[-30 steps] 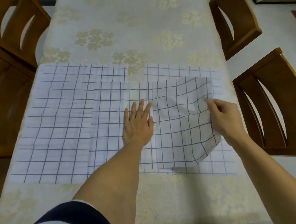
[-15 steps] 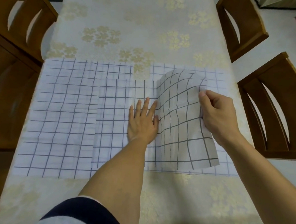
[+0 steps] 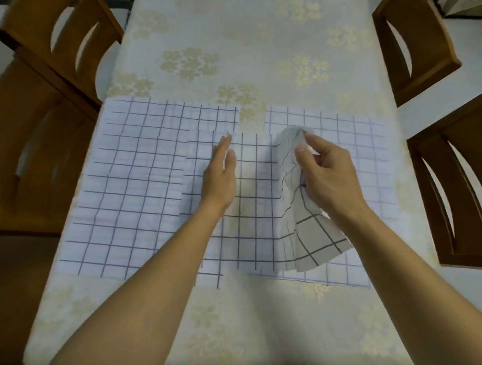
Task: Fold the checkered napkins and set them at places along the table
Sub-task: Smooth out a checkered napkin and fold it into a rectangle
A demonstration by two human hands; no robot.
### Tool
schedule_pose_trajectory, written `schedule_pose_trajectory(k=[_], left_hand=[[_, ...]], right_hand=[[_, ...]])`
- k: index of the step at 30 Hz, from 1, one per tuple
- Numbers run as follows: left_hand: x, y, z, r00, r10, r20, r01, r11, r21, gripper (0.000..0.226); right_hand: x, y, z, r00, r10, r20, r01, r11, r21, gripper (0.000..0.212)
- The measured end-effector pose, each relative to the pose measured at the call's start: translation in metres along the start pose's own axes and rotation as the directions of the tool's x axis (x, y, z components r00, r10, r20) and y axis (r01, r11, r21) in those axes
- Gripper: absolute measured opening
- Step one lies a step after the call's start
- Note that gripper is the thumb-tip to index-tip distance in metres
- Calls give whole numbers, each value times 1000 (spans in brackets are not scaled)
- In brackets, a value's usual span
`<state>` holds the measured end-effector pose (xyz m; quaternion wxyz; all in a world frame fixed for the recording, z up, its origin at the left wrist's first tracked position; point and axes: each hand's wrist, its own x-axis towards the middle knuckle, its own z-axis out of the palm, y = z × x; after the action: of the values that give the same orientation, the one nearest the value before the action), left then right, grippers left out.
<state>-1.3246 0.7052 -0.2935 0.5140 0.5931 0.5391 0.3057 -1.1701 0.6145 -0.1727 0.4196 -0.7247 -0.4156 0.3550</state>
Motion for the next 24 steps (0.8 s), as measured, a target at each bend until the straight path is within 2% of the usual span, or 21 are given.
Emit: schedule_pose_trajectory(k=[2, 4, 9, 12, 15, 18, 21, 24], left_hand=[[0, 13, -25, 1000, -27, -8, 26, 992, -126, 48], [-2, 23, -45, 999, -39, 11, 40, 986, -164, 50], [-16, 33, -68, 971, -148, 188, 197, 940, -279, 58], [-22, 23, -72, 950, -189, 248, 255, 929, -269, 57], [-21, 6, -74, 949, -253, 188, 291, 933, -211, 51], [-17, -12, -75, 934, -342, 101, 353, 927, -130, 59], [-13, -26, -77, 933, -358, 44, 360, 930, -70, 62], [-8, -41, -80, 944, -328, -39, 329, 944, 17, 60]], right_hand=[[2, -5, 21, 999, 3, 43, -1, 1000, -31, 46], [5, -3, 44, 996, 1, 85, 5, 997, -71, 48], [13, 5, 101, 986, -9, 167, 40, 981, -187, 52], [17, 10, 128, 972, -4, 234, 55, 976, -211, 56], [19, 18, 146, 925, 73, 372, 8, 977, -212, 64], [17, 30, 149, 884, 115, 453, -7, 972, -234, 70], [14, 48, 141, 920, 78, 383, 22, 968, -249, 65], [14, 72, 126, 970, 15, 244, 70, 940, -334, 56]])
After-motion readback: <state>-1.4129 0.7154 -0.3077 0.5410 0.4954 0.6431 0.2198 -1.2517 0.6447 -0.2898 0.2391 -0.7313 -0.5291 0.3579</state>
